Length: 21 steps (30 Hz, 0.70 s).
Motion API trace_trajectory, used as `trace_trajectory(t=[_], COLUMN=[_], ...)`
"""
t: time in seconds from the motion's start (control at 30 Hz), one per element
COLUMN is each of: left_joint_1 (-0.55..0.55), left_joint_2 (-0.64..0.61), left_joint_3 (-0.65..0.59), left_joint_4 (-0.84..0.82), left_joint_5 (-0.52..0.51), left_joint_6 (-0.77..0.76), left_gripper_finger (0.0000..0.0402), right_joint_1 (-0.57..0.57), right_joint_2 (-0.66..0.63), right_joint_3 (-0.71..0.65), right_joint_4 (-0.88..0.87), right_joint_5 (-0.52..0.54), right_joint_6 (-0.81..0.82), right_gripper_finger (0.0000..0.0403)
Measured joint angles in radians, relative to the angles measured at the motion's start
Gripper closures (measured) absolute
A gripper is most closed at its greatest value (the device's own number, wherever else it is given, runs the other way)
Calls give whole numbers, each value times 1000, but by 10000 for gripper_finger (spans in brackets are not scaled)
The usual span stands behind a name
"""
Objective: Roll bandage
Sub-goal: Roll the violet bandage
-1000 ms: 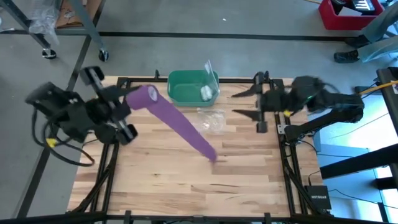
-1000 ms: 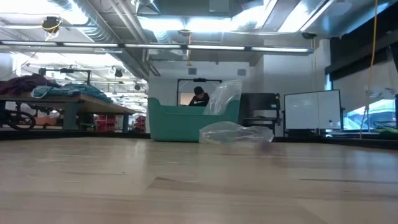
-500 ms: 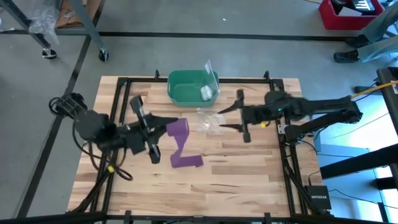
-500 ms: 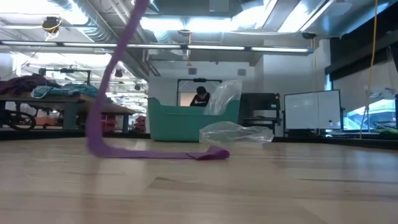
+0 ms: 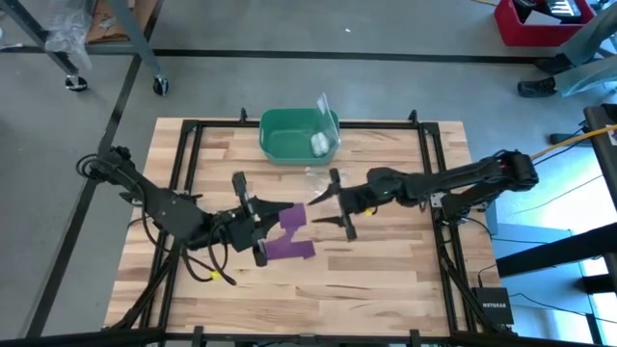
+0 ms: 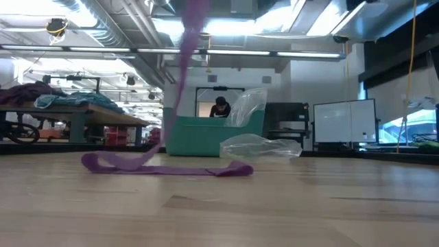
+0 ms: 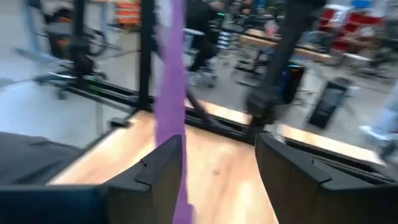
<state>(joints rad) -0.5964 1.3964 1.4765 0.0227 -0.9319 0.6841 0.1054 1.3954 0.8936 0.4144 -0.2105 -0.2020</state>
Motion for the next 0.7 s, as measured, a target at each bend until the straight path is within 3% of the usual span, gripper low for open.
trace_trajectory(t=[0.23,0.43,0.7], left_joint_1=[-1,1,2], left_joint_2=[-1,-1,-1], left_joint_3=[0,1,1], left_joint_4=[-6,-4,27], left_joint_5=[1,1,1], left_joint_6=[-8,-6,22], left_gripper_finger=[389,389,389], right_joint_1=[21,20,33], right_joint_2=[49,51,129], right_joint_3=[41,43,43], right_joint_4=[44,38,152], right_joint_5=[-79,-72,-51], right_joint_6=[17,39,14], right_gripper_finger=[184,152,179])
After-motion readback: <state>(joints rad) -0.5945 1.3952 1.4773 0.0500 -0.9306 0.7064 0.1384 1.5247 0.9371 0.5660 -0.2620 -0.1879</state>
